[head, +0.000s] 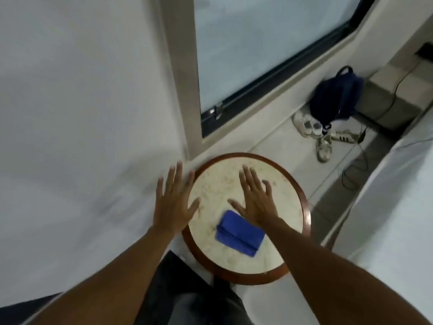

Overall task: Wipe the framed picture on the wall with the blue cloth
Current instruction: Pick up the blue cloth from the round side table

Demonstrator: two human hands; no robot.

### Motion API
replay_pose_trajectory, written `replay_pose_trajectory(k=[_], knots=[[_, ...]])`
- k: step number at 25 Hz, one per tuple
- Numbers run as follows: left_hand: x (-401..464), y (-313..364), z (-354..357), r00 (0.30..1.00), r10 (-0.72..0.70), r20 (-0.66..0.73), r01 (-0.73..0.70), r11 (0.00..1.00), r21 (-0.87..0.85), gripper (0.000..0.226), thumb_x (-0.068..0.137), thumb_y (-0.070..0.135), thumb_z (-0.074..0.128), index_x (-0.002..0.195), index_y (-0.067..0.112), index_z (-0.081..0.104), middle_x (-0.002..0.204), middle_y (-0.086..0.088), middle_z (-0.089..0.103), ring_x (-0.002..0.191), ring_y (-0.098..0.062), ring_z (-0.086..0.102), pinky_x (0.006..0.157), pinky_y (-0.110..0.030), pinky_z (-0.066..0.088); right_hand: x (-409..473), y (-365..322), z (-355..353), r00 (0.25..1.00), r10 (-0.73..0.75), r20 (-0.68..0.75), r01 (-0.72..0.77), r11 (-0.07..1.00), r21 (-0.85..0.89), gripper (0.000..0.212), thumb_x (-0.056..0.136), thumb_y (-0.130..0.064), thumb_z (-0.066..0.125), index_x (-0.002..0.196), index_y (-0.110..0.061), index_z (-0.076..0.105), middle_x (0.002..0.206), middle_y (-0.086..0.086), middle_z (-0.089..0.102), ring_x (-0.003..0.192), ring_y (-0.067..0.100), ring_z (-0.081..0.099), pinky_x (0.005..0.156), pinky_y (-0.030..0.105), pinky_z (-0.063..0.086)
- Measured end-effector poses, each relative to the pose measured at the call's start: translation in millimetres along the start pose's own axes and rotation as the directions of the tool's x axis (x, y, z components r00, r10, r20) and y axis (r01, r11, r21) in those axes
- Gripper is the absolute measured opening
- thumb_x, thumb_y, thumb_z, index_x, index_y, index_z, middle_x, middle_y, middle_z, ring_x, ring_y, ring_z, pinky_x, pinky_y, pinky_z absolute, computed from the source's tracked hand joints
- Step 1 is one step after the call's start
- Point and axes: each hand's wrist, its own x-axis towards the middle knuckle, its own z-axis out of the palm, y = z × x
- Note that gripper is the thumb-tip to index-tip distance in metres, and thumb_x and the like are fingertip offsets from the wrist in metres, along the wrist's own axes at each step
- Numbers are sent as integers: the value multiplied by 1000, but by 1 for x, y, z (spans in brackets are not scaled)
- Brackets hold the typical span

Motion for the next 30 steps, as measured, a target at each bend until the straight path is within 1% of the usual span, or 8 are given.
replay_pose_trajectory(k=[3, 5, 10, 12, 17, 21, 23, 30], knots=[[-16, 11, 112, 971, 150, 185, -152, 988, -2, 84, 89, 51, 60, 158, 19, 25, 167, -18, 17, 151, -36, 23, 116, -59, 26, -25, 38, 102, 968, -73, 240, 95, 992, -85, 83, 96, -68, 20, 154, -20, -15, 160, -2, -29, 147, 16, -24, 119, 52, 13], [-29, 18, 185, 946, 224, 236, -230, 973, -2, 84, 89, 51, 61, 158, 20, 25, 167, -17, 15, 152, -34, 22, 117, -57, 26, -36, 66, 166, 937, -120, 327, 164, 980, -113, 81, 96, -66, 21, 154, -21, -12, 159, -3, -29, 147, 17, -24, 118, 52, 14], [-34, 32, 308, 903, 246, 353, -254, 967, -24, 77, 97, 54, 45, 160, 18, 16, 168, -14, 10, 155, -31, 11, 122, -56, 19, -28, 102, 265, 902, -277, 332, 333, 935, -125, 84, 95, -68, 28, 157, -14, 8, 165, 5, -3, 151, 22, -1, 116, 48, 20], [-41, 31, 334, 899, 263, 350, -273, 962, -22, 75, 100, 52, 41, 159, 15, 17, 168, -14, 12, 155, -31, 11, 122, -58, 16, -33, 104, 289, 925, -282, 253, 316, 943, -107, 83, 96, -66, 29, 157, -12, 11, 165, 6, 4, 151, 21, 4, 116, 44, 17], [-47, 32, 346, 933, 236, 274, -258, 965, 48, 70, 102, 52, 27, 159, 12, 19, 167, -12, 18, 154, -31, 13, 121, -62, 17, -36, 100, 302, 967, -252, 47, 255, 964, -69, 65, 103, -49, 30, 155, -11, 21, 163, 6, 17, 150, 20, 15, 116, 42, 22], [-44, 32, 341, 925, 229, 305, -264, 961, 79, 73, 100, 55, 26, 158, 11, 21, 166, -13, 21, 153, -31, 17, 119, -62, 21, -35, 94, 301, 971, -225, -75, 225, 974, -7, 59, 97, -27, 61, 147, -5, 40, 155, 11, 35, 142, 24, 35, 106, 42, 41], [-41, 32, 333, 918, 239, 317, -281, 955, 94, 74, 100, 56, 27, 158, 10, 21, 166, -13, 22, 153, -31, 18, 119, -61, 21, -35, 89, 296, 967, -228, -115, 233, 972, 27, 56, 94, -19, 65, 144, -3, 45, 152, 12, 40, 139, 25, 40, 102, 42, 46], [-10, 23, 209, 957, 200, 211, -232, 963, 136, 75, 97, 54, 28, 157, 10, 21, 165, -14, 25, 152, -32, 22, 115, -60, 29, -14, 29, 192, 946, -209, -246, 232, 970, 68, 67, 86, -6, 73, 145, -5, 43, 156, 8, 35, 144, 20, 32, 111, 36, 32]])
